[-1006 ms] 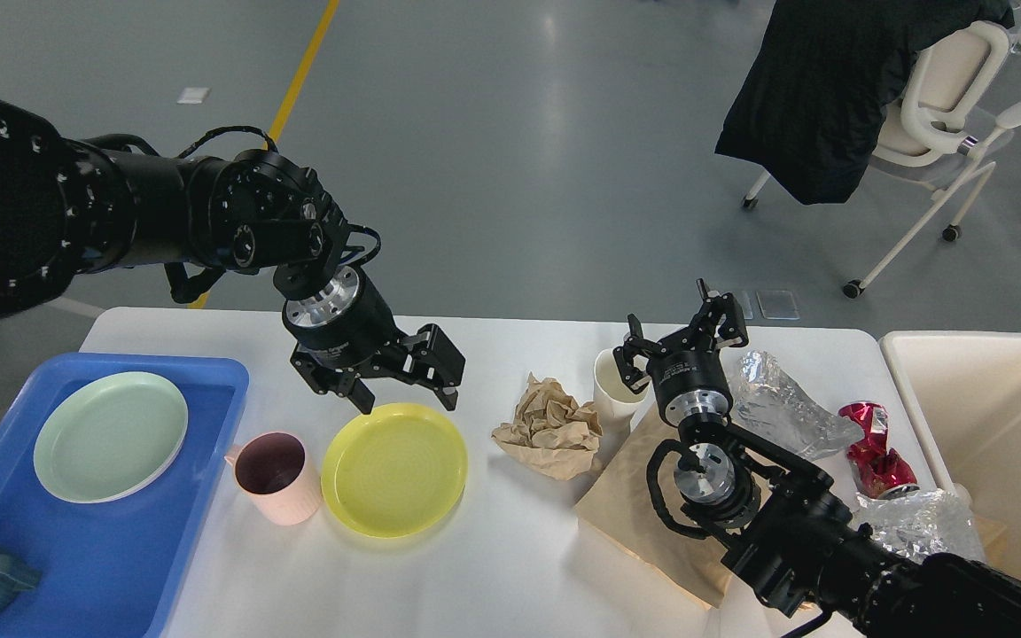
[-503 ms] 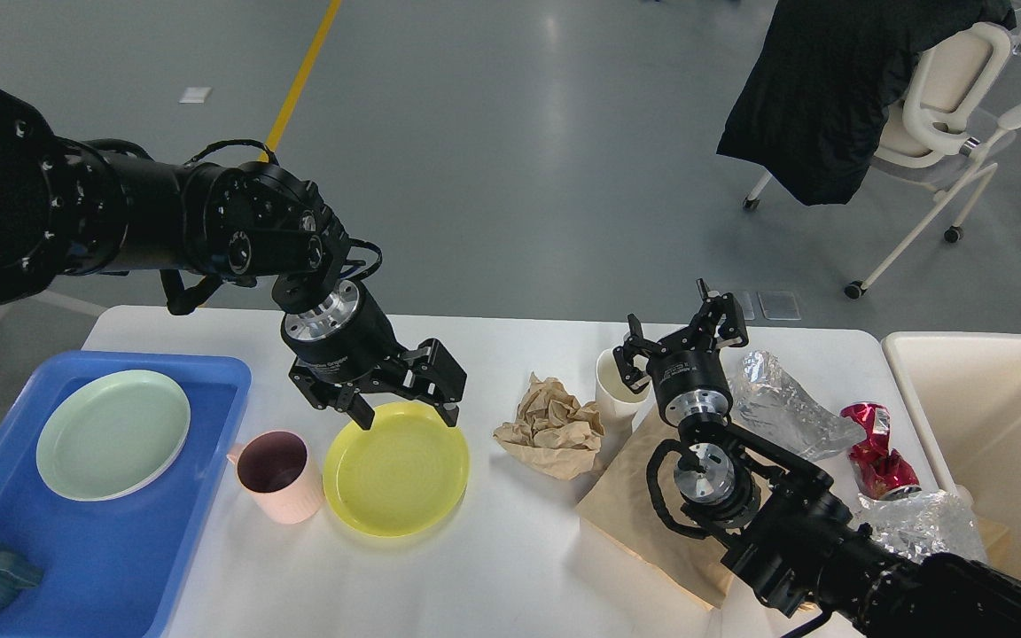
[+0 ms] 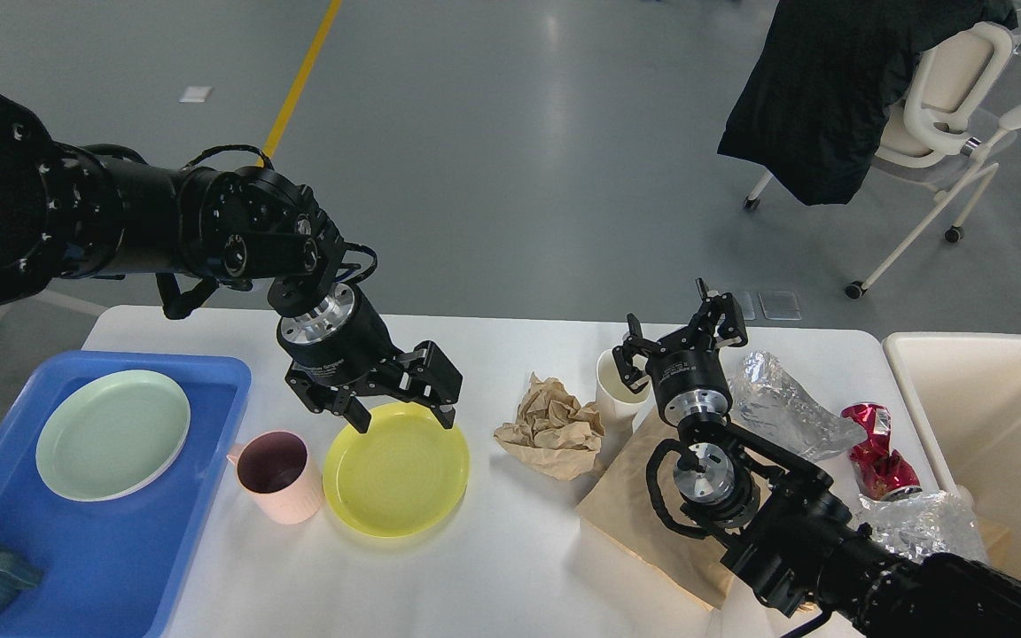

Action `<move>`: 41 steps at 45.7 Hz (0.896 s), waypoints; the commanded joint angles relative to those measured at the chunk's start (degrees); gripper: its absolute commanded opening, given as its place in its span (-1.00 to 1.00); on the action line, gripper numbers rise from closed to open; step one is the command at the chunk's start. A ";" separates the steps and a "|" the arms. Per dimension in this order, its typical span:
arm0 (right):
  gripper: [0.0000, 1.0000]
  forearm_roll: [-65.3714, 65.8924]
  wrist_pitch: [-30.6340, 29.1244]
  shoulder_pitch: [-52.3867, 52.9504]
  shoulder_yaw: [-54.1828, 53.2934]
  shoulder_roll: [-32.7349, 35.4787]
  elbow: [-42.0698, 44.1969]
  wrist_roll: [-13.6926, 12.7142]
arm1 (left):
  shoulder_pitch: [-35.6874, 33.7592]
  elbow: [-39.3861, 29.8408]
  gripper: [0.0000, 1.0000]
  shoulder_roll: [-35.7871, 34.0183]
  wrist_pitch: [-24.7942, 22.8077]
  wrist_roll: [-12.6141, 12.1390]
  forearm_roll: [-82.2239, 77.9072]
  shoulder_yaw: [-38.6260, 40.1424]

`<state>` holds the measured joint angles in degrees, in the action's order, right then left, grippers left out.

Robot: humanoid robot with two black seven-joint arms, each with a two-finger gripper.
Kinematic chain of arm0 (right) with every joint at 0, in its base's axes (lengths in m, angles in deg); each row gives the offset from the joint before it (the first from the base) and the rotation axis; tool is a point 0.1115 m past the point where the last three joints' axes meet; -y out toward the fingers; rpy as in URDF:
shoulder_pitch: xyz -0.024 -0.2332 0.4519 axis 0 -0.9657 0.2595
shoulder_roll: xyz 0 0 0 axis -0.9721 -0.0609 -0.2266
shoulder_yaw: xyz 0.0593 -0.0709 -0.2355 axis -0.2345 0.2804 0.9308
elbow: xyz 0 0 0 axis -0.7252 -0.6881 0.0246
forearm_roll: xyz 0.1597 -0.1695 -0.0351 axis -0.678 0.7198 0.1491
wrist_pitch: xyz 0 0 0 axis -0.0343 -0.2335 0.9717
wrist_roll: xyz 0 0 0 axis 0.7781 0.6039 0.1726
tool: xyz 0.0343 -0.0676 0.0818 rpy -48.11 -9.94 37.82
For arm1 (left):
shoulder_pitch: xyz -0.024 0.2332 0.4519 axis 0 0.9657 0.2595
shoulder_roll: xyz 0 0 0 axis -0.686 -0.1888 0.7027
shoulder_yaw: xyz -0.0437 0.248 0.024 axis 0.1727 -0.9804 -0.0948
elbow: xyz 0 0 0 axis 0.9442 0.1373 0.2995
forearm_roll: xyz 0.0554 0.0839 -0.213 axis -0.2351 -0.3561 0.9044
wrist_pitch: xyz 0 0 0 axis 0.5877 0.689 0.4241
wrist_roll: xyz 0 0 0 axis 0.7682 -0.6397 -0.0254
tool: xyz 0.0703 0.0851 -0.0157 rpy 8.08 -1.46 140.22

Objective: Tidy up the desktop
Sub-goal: 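Raise the left arm and swing the left gripper above the yellow plate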

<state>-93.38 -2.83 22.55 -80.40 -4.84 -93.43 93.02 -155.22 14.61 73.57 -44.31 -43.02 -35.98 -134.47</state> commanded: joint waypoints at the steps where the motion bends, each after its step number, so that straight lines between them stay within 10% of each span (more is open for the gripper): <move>1: 1.00 0.00 0.00 0.00 0.00 0.00 0.09 0.00 | -0.02 -0.06 1.00 -1.87 0.00 0.00 0.00 -0.01; 34: 1.00 0.00 0.00 0.00 0.00 0.09 -0.09 0.00 | 0.25 -1.28 1.00 -4.51 -1.32 0.00 -0.09 0.16; 41: 1.00 0.00 0.00 0.00 0.00 0.00 0.00 0.00 | 0.24 -7.17 1.00 -3.90 -4.66 -3.42 -1.14 -3.43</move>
<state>-93.38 -2.83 22.56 -80.39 -4.81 -93.49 93.02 -154.91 11.49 69.36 -46.87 -43.47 -36.16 -134.75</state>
